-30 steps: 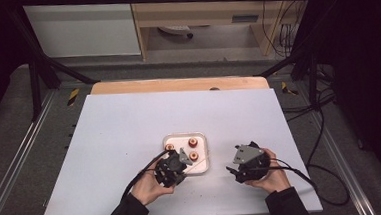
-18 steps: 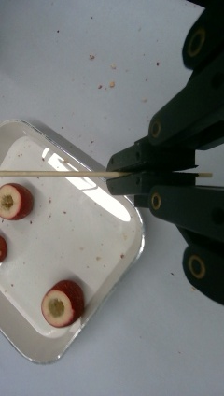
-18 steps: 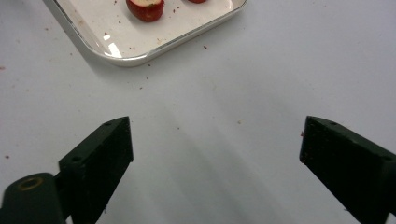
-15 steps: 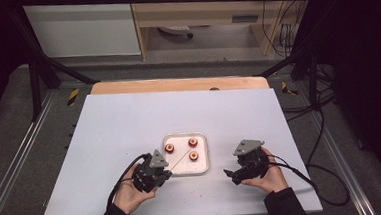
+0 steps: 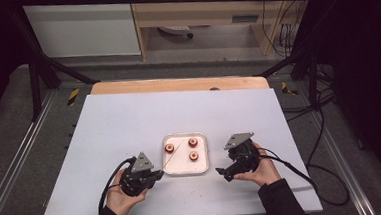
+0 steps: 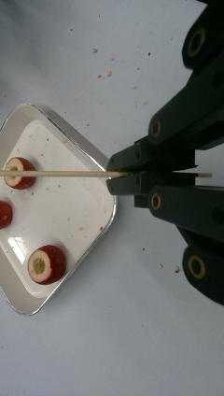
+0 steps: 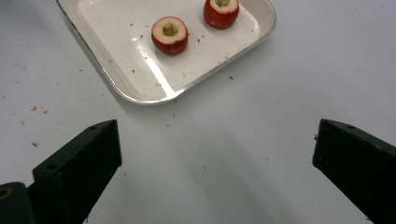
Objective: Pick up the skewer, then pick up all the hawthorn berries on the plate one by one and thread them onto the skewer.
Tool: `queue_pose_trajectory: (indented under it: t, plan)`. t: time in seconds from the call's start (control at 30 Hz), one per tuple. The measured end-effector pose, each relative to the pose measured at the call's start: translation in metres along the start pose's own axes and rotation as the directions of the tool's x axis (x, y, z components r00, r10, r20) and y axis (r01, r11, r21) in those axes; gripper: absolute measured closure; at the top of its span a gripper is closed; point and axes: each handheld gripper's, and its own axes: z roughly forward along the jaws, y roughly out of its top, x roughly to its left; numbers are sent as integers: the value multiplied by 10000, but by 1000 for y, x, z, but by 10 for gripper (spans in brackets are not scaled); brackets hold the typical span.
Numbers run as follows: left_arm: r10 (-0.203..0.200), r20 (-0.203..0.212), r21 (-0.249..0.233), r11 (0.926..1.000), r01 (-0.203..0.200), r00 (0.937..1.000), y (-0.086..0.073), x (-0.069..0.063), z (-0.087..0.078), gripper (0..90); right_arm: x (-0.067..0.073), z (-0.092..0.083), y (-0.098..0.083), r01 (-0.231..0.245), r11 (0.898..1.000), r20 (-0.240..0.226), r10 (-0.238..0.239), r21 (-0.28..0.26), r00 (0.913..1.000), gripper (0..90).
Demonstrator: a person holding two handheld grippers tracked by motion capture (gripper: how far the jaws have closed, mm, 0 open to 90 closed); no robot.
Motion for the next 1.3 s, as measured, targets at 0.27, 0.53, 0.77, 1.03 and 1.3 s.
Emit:
queue_pose_trajectory:
  t: [0.27, 0.53, 0.77, 1.03, 1.3]
  plan:
    - [-101, 51, -42, 9999, 101, 9999, -5, 2, 0, 881, 3, 14, 20, 317, 9982, -304, -302, 512, 9991, 17]
    - [-224, 89, -208, 9995, 226, 9997, -6, 4, -2, 881, 1, 23, 41, 591, 9958, -641, -547, 701, 9964, 24]
    - [-324, 96, -297, 9990, 326, 9994, -7, 7, -3, 881, 1, 35, 59, 1067, 9890, -1109, -952, 1024, 9893, 52]
    - [-412, 42, -303, 9987, 413, 9991, -7, 9, -4, 881, -1, 51, 75, 1449, 9836, -1659, -1260, 1074, 9781, 136]
    - [-358, 42, -218, 9991, 359, 9993, -7, 9, -2, 881, 0, 67, 85, 2153, 9615, -2432, -1705, 1711, 9549, 316]
